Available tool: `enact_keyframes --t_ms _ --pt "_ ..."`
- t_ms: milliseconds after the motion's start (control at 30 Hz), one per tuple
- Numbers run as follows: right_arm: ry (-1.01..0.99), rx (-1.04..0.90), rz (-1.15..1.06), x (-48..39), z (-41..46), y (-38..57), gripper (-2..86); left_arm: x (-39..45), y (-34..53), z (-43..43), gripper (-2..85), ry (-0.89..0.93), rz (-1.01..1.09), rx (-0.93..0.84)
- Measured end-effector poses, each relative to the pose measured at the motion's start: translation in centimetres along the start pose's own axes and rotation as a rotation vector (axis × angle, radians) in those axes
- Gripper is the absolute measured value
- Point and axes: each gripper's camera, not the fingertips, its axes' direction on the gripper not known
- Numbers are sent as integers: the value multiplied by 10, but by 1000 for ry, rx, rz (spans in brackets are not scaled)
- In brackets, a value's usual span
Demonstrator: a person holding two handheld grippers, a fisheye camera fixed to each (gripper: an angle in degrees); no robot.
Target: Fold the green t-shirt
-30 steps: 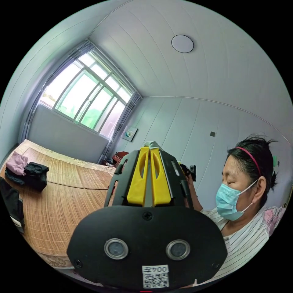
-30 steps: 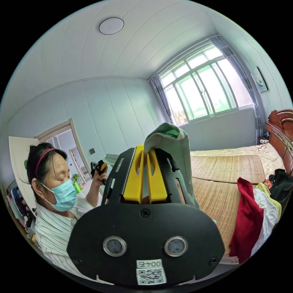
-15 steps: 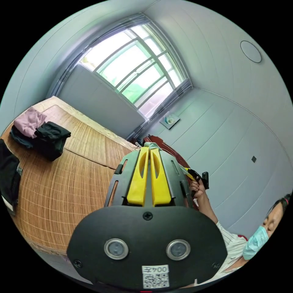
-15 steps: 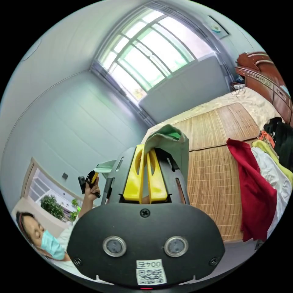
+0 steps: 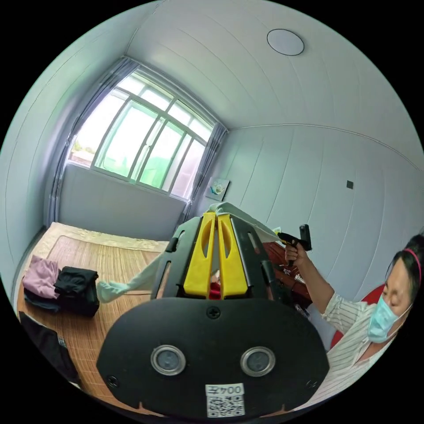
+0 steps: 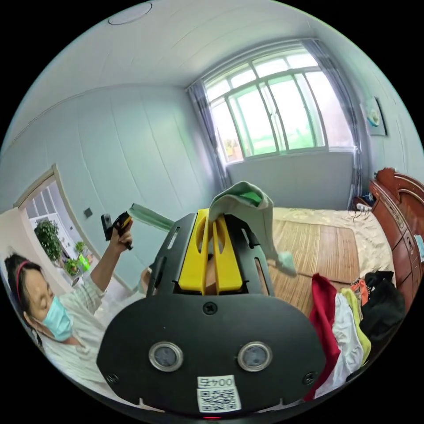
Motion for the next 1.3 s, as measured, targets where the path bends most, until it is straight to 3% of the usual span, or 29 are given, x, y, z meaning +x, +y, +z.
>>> enact_keyframes --t_ms 333,400,567,900,1300 --pt "-22 -400 299 99 90 383 -8 -26 285 51 6 -120 -62 -424" --pt "-6 -436 384 117 103 457 -7 -36 360 64 6 -123 -151 -534" --pt "12 -479 631 142 99 627 -7 -39 463 67 6 -136 -350 -598" --pt "36 -478 650 116 8 734 -7 27 510 70 5 -94 -295 -721" --pt "67 -454 643 74 -95 820 -6 77 556 75 5 -36 -263 -720"
